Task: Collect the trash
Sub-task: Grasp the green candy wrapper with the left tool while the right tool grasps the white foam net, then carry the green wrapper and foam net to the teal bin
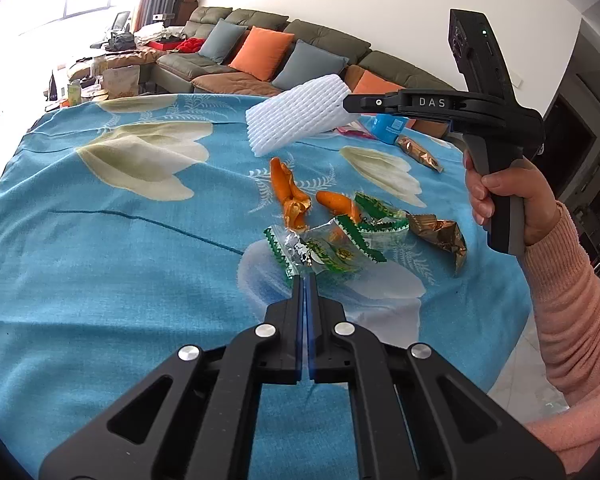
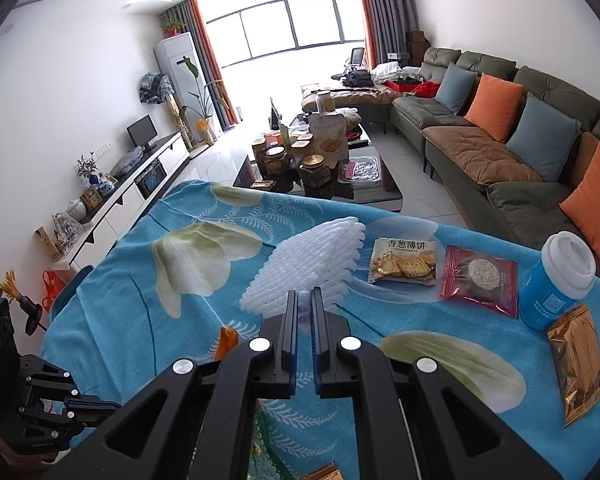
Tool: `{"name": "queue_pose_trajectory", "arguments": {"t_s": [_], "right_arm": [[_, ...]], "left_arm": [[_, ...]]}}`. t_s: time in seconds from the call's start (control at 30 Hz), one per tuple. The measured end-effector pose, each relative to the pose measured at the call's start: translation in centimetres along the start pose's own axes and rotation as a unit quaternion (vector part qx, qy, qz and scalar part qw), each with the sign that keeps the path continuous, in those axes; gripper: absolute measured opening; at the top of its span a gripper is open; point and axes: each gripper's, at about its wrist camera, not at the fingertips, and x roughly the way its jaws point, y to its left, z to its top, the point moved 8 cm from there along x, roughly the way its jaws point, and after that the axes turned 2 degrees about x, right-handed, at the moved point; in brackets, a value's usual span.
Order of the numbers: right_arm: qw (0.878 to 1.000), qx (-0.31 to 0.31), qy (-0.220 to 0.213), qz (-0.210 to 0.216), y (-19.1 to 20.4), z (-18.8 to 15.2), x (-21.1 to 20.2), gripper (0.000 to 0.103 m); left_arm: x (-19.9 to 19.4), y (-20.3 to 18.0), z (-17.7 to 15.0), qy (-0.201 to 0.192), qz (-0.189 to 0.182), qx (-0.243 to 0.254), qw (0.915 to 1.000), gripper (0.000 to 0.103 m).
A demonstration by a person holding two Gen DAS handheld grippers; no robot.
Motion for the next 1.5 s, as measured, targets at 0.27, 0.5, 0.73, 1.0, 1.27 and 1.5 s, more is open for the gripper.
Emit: {"name": "queue_pose_trajectory", "arguments": {"t_s": [0.27,0.5,0.73,1.0,1.27,1.5], "right_arm": [[0.999,0.001,-0.035,0.017,1.6,0.0,-3.0,0.005],[0.998,0.009,-0.048,0.030,2.3,-0.9,-4.6,0.005],[0.996,0.011,-0.059,0.063,4.5,-1.7,-5.2,0.005],[0.990,0.004,-0.067,0.125,9.1,-2.3,-5.0,0.005],[0.983,-0.003,-0.050,0.177,14.1,-3.5,-2.6,0.005],[0.977,-0.019,-0.027,0.210,18.4,-4.0,-0.3,0.005]], "left_arm": [[1.6,-0.2,1.3,0.013,-0.003,-0.007,0.9999,0.045],[3.8,0.6,0.7,0.050,-0.023,-0.046,0.9974,0.012],[1.9,1.1,0.3,0.024,-0.010,-0.045,0.9987,0.007],[-3.6,3.8,-0.1,-0.020,0.045,-0.056,0.9972,0.007],[-9.7,8.9,-2.3,-0.049,0.100,-0.095,0.9892,0.007],[-14.8,13.5,-4.7,-0.074,0.145,-0.133,0.9777,0.007]]}}
